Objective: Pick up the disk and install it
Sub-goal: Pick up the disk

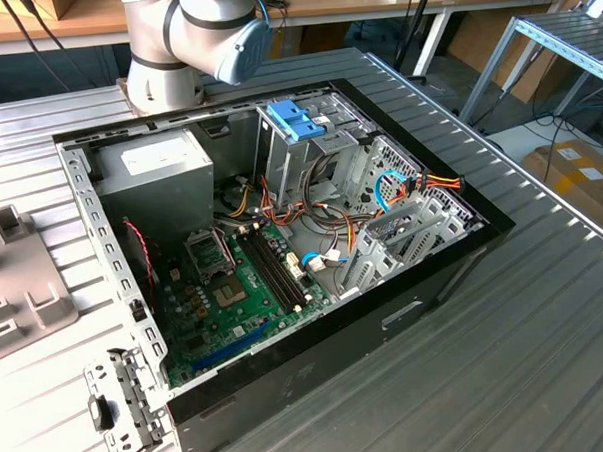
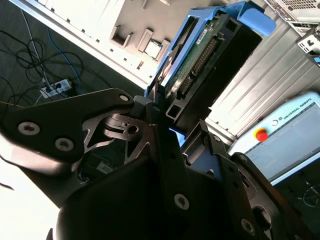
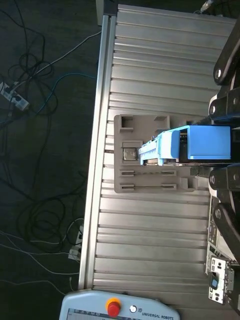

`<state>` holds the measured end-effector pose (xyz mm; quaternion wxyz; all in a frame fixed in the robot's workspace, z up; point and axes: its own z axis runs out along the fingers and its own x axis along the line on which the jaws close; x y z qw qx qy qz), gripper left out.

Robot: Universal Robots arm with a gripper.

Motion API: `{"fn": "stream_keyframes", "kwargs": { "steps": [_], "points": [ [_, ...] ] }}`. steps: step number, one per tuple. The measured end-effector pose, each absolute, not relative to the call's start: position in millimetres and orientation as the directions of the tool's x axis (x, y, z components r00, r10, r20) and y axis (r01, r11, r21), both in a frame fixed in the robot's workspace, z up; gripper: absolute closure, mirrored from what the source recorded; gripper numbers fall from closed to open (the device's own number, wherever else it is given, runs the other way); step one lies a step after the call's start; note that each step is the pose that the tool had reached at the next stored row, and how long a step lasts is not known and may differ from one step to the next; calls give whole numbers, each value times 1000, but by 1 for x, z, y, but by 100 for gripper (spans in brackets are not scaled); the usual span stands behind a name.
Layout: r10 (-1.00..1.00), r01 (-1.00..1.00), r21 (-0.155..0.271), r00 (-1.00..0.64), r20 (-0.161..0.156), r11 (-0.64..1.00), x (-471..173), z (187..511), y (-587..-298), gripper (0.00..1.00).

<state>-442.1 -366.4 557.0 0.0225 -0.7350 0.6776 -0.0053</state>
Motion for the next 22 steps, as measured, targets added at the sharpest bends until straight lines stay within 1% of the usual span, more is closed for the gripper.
{"fn": "stream_keyframes", "kwargs": {
  "steps": [22],
  "points": [
    [-996,-996,-38,82,-23,-81,-432,556,-381,63]
  ]
}}
